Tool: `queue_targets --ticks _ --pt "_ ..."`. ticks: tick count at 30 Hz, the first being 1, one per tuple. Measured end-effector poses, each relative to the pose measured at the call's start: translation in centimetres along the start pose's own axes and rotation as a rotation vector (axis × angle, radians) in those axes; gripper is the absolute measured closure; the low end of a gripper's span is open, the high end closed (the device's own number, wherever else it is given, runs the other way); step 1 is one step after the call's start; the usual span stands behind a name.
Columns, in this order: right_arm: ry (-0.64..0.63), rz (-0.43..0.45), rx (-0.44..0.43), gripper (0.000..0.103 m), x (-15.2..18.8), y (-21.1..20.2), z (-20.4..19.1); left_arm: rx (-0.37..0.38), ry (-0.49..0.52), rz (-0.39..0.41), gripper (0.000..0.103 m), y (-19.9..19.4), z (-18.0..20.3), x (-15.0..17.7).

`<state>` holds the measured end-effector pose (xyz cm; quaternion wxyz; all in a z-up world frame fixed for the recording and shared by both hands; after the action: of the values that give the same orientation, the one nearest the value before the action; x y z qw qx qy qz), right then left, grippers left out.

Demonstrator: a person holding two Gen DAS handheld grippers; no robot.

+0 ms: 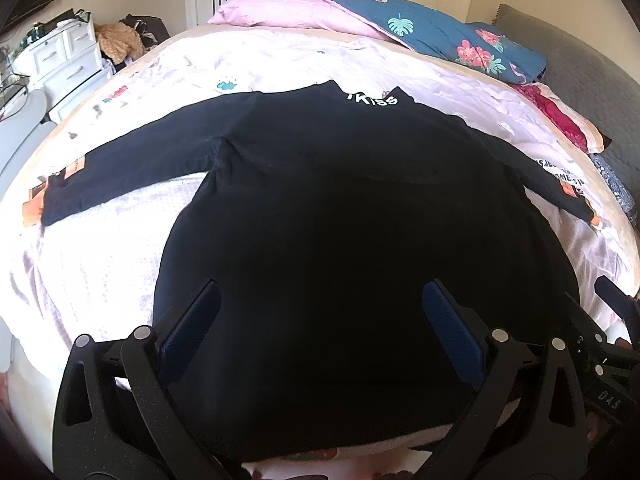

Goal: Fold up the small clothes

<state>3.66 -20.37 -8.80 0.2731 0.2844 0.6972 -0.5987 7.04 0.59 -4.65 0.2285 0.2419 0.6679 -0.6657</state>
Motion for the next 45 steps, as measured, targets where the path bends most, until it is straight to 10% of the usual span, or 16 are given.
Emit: queue_targets --ticks 45 --pt "0.389 0.044 0.116 0.004 -18.4 9.9 7.9 0.065 -0.009 0.003 0.008 8.0 3.0 -15.6"
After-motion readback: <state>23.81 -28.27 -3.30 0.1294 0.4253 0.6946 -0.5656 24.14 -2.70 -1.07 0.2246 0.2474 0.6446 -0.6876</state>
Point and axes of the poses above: each gripper's, at about its wrist camera, not at the fingertips, and y roughly the way its jaws point, z to its right, x to its underside, the point moved 7 cm from there along y, roughly the way its jaws point, and after that the axes turned 8 degrees about y, right-handed, at the moved point
